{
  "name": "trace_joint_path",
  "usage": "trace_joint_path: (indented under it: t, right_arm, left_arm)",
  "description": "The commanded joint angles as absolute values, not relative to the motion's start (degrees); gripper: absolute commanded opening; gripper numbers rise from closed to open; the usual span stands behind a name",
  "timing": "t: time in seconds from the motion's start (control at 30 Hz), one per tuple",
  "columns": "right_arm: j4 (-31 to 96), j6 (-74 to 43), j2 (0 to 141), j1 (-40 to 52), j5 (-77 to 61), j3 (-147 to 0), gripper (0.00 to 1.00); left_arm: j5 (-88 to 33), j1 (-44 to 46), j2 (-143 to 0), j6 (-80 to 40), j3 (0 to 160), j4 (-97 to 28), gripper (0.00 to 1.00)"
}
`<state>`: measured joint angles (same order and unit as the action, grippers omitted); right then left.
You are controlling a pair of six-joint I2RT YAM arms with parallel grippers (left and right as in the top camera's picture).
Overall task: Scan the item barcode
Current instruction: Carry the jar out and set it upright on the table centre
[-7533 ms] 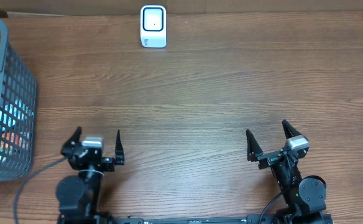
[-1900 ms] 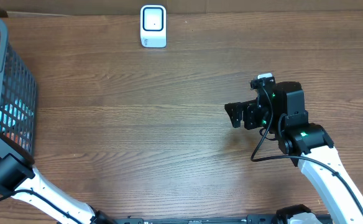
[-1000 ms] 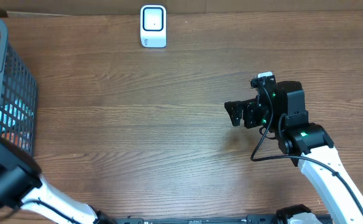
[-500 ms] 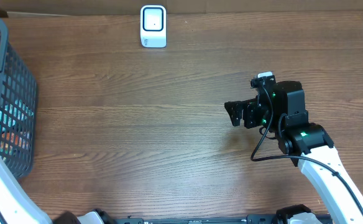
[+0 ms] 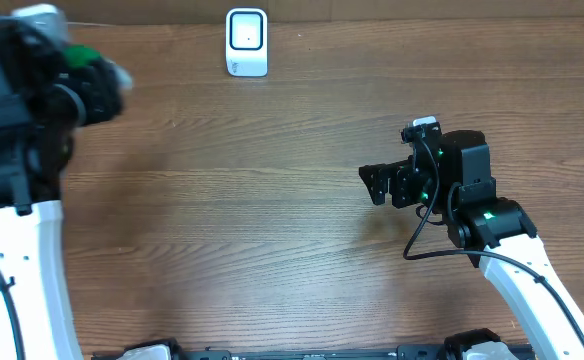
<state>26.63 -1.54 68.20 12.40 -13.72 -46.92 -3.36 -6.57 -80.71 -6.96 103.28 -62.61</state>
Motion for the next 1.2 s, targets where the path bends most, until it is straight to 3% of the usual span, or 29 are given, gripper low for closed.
trace_joint_path:
  t: [0.0, 0.33, 0.77, 0.9, 1.17]
  right_arm:
    - [26.6, -1.8, 68.2, 12.3, -14.3, -48.4, 1.00]
    - [26.6, -1.7, 68.2, 12.2, -14.2, -48.4, 1.00]
    - [26.2, -1.7, 68.2, 12.2, -14.2, -48.4, 1.00]
    - [26.2, -1.7, 68.2, 12.2, -14.2, -48.4, 1.00]
    - [25.1, -1.7, 68.2, 12.2, -14.2, -48.4, 1.00]
  left_arm:
    - [-4.1, -1.0, -84.3, -11.1, 104.0, -65.3, 0.41]
    - [-3.9, 15.8, -104.4, -15.2, 104.0, -67.9, 0.40]
    - [-1.8, 26.9, -123.9, -23.7, 104.0, -61.6, 0.44]
    - [-0.6, 28.0, -125.0, -24.0, 104.0, -61.7, 0.52]
    - [-1.5, 27.7, -124.5, -22.8, 104.7, -62.6, 0.85]
